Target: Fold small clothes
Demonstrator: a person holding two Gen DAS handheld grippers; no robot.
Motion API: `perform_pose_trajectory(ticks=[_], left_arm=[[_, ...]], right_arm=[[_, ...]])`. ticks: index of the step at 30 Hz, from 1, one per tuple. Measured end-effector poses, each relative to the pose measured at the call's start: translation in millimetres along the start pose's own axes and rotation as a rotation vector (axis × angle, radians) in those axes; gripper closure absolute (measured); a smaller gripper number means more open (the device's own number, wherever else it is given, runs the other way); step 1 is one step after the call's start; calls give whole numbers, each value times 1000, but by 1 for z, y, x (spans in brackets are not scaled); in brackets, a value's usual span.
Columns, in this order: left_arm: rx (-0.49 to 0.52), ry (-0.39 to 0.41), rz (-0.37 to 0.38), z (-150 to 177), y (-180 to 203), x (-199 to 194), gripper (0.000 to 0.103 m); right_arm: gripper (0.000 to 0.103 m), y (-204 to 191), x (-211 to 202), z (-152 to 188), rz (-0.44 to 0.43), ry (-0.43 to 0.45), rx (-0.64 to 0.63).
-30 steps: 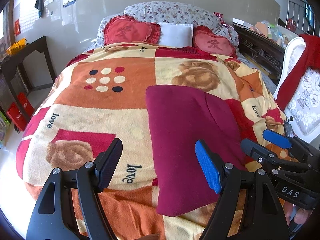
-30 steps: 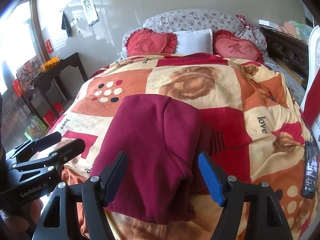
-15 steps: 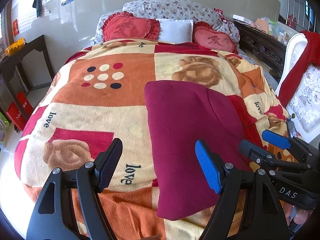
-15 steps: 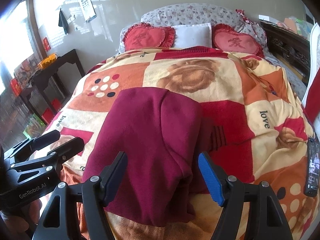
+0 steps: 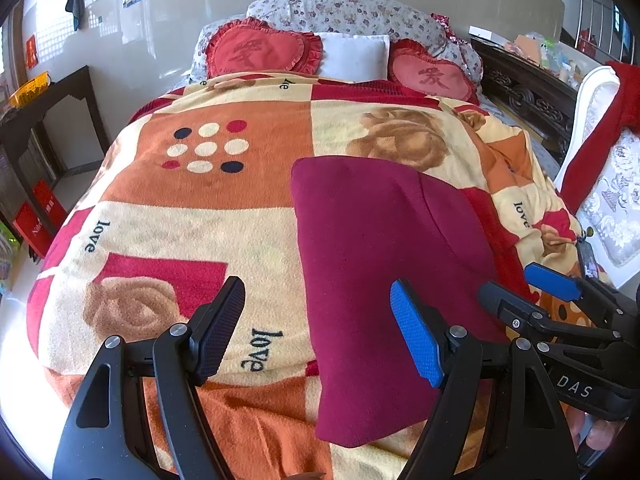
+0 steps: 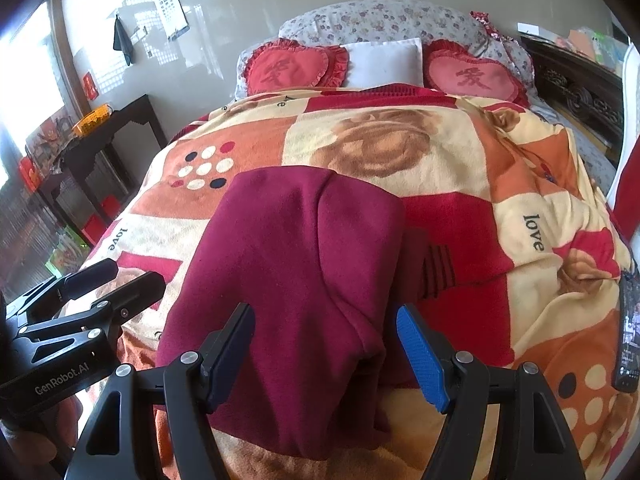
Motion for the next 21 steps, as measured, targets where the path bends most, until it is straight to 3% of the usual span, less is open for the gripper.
perform_pose_trajectory(ticks=[21], left_arm=[[1, -5, -4, 0, -1, 5, 27]], right_arm=[[32, 0, 9, 4, -9, -22, 2]])
Point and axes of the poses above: each gripper's, at about its wrist camera, not at the fingertips, and x roughly the way its jaws point, y to its right, z to its underside, the point moved 10 cm from there along x, roughly the way its jaws point, and after that the axes turned 9 degrees about -x, right-handed, at the moved point
